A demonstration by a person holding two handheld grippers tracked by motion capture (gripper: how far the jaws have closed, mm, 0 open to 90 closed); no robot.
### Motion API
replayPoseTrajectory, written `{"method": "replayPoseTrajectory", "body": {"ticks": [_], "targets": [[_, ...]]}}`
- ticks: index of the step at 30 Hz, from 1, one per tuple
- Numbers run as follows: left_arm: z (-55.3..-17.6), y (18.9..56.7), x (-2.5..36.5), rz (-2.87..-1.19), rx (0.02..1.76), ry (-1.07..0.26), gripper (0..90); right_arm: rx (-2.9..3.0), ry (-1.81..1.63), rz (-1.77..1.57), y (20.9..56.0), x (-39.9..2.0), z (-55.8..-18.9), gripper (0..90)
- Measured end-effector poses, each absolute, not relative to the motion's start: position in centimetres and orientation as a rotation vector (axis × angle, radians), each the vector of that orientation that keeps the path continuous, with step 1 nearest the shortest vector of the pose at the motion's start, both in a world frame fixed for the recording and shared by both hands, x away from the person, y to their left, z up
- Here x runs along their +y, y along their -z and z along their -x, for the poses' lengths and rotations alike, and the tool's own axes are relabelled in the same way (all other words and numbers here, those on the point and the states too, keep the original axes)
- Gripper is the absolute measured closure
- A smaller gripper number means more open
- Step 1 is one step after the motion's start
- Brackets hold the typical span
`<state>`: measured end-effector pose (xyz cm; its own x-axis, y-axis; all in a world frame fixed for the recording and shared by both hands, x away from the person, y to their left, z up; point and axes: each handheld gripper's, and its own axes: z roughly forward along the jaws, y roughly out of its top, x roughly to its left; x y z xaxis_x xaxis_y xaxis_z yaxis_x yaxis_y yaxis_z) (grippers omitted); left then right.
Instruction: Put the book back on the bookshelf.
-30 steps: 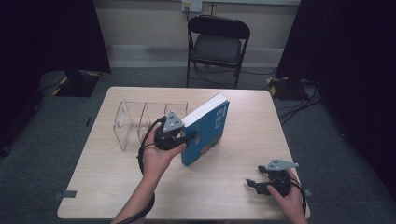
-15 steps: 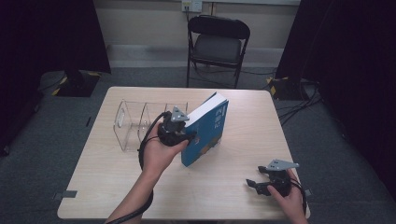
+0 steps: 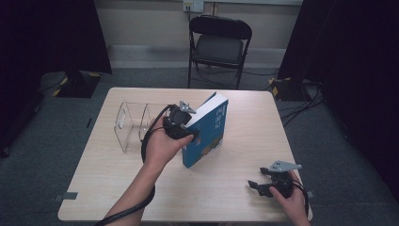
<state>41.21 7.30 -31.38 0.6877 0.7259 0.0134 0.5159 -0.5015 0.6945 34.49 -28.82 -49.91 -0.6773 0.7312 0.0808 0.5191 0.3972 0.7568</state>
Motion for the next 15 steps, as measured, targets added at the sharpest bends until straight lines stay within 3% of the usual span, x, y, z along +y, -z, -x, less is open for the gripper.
{"method": "replayPoseTrajectory", "body": {"ticks": [15], "targets": [[-41.51,30.91,6.64,-2.268,0.97,-0.382,61.3,2.391,-1.162,-1.106,49.9,-28.89,-34.53,20.0]]}}
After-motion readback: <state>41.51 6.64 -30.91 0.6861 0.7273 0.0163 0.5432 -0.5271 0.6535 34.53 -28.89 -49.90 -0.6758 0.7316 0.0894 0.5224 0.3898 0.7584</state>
